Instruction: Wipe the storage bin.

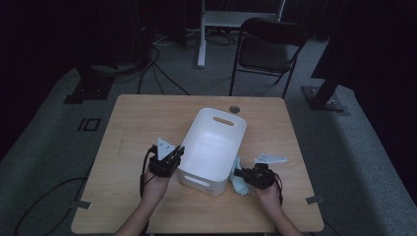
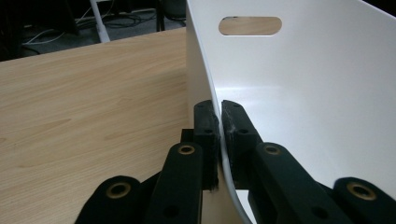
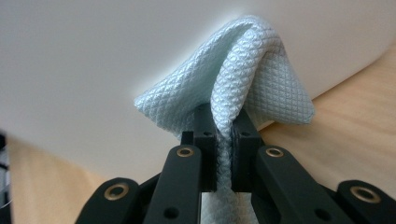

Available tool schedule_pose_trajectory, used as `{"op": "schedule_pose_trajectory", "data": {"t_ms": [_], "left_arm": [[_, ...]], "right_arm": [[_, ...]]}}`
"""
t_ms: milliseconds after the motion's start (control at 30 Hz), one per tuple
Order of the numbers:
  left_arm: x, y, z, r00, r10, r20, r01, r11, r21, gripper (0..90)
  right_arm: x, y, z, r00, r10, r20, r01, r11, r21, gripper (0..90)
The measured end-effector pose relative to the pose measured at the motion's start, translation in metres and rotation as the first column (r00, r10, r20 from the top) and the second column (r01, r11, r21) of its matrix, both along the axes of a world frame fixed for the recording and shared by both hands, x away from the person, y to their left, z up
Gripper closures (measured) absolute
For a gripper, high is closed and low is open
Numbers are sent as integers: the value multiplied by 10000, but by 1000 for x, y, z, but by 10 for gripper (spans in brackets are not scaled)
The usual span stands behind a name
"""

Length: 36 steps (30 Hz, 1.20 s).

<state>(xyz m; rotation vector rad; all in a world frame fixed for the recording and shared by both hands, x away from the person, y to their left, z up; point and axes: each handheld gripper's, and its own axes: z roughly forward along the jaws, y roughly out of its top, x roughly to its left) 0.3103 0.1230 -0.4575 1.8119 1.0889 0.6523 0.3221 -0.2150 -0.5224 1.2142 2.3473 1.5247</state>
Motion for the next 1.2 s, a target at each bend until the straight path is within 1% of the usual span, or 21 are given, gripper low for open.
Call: {"op": "schedule_pose_trajectory", "data": {"t_ms": [67, 100, 167, 200, 233, 300, 367, 400, 433, 467, 500, 567, 600, 667, 767, 833, 900, 1000, 1033, 1167, 1200], "left_arm": [[0, 0, 0, 10000, 32, -7, -32, 10000, -41, 856], [0, -1, 0, 10000, 9, 23, -10, 10000, 28, 856], [0, -1, 0, 10000, 22, 3, -22, 10000, -6, 855], [0, -1, 0, 10000, 22, 3, -22, 10000, -6, 850], [1, 0, 0, 10000, 33, -88, -34, 9999, -137, 836], [2, 2, -1, 9999, 41, -110, -45, 9993, -368, 821], [2, 3, -2, 9997, -97, -210, 83, 9975, -700, 780], [2, 3, -2, 9997, -97, -210, 83, 9975, -700, 753], [2, 3, -2, 9997, -97, -210, 83, 9975, -700, 753], [1, 4, -4, 9978, -545, -382, 503, 9931, -1055, 656], [0, 4, -4, 9975, -614, -342, 576, 9930, -1033, 609], [-1, 4, -3, 9966, -774, -278, 738, 9907, -1145, 536], [-2, 4, -2, 9961, -838, -279, 797, 9888, -1264, 510], [-2, 5, -1, 9949, -999, -129, 971, 9851, -1419, 460], [-1, 5, 1, 9918, -1273, -129, 1241, 9814, -1463, 395], [-1, 5, 3, 9906, -1360, -174, 1321, 9808, -1434, 383], [-2, 6, 4, 9885, -1503, -195, 1457, 9780, -1495, 384], [-6, 6, 5, 9869, -1601, -211, 1554, 9770, -1457, 399], [-10, 6, 5, 9847, -1729, -232, 1677, 9746, -1484, 409], [-20, 4, 4, 9764, -2135, -321, 2064, 9665, -1524, 409], [-20, 4, 4, 9764, -2135, -321, 2064, 9665, -1524, 409]], "right_arm": [[6, -2, 0, 9999, -135, 5, 135, 9999, 34, 840], [10, -4, 0, 9997, -256, 17, 256, 9997, 24, 840], [17, -7, -2, 9989, -446, -126, 448, 9989, 157, 840], [17, -7, -2, 9989, -446, -126, 448, 9989, 157, 840], [24, -10, -3, 9976, -686, -102, 686, 9976, 72, 840], [28, -11, -2, 9967, -805, -58, 806, 9967, 55, 840], [31, -15, 0, 9959, -909, 15, 908, 9956, 235, 840], [31, -15, 0, 9959, -909, 15, 908, 9956, 235, 840], [32, -18, 3, 9949, -1004, 20, 1003, 9944, 337, 840], [31, -26, 9, 9928, -1186, 171, 1176, 9917, 524, 840], [30, -32, 13, 9912, -1289, 305, 1271, 9903, 563, 840], [27, -42, 19, 9875, -1511, 440, 1484, 9871, 599, 840], [26, -45, 20, 9863, -1587, 455, 1559, 9860, 597, 840], [22, -55, 23, 9824, -1778, 572, 1749, 9832, 531, 840], [16, -68, 23, 9781, -2023, 499, 1995, 9783, 562, 840], [13, -75, 22, 9758, -2131, 496, 2108, 9764, 470, 840], [11, -80, 20, 9740, -2223, 438, 2205, 9745, 419, 839], [10, -84, 18, 9719, -2328, 362, 2312, 9720, 419, 839], [10, -87, 15, 9693, -2441, 276, 2428, 9691, 442, 839], [11, -88, 12, 9690, -2466, 156, 2457, 9684, 435, 839], [11, -88, 12, 9690, -2466, 156, 2457, 9684, 435, 839]]}}
